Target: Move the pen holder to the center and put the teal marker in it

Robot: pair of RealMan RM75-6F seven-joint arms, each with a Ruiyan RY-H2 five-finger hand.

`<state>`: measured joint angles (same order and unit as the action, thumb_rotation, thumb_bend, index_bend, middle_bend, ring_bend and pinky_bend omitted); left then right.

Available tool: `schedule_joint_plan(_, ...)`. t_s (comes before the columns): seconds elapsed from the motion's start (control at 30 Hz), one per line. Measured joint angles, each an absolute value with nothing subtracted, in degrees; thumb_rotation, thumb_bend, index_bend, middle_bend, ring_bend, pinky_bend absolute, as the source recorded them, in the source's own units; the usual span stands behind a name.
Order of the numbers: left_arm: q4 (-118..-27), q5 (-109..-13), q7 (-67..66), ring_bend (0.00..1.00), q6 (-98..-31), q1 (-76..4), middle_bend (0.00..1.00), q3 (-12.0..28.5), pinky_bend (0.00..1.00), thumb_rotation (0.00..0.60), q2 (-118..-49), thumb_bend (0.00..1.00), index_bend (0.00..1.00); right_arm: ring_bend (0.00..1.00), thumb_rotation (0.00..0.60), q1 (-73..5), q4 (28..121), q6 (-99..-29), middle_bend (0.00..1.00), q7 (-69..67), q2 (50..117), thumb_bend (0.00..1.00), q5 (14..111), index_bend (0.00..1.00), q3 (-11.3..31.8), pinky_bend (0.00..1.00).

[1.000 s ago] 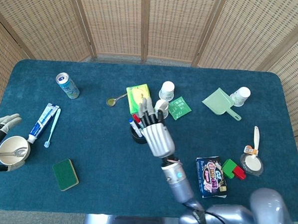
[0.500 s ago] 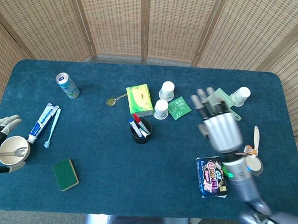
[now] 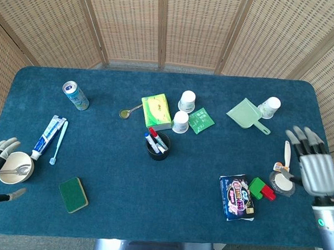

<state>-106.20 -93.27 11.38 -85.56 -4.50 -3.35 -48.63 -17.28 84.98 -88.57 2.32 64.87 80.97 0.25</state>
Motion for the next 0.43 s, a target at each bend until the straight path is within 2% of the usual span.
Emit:
schedule_joint_plan(0.23,-104.5,-94.4,9.9,0.00,-88.0,-3.3,0.00,-3.4,0.05,0.600,-50.7,0.10,0.00,0.00,0.600,-12.1,86.0,-89.7,0.00,2.2,65.1,0.00,79.5,0.11,-0.7,0.11)
schedule_joint_plan(0.43,-102.9,-94.6,7.6,0.00,-89.3,-2.1,0.00,-3.3,0.05,0.600,-52.9,0.10,0.00,0.00,0.600,-8.4,85.8,-93.5,0.00,1.3,66.0,0.00,79.5,0.11,-0.2,0.09)
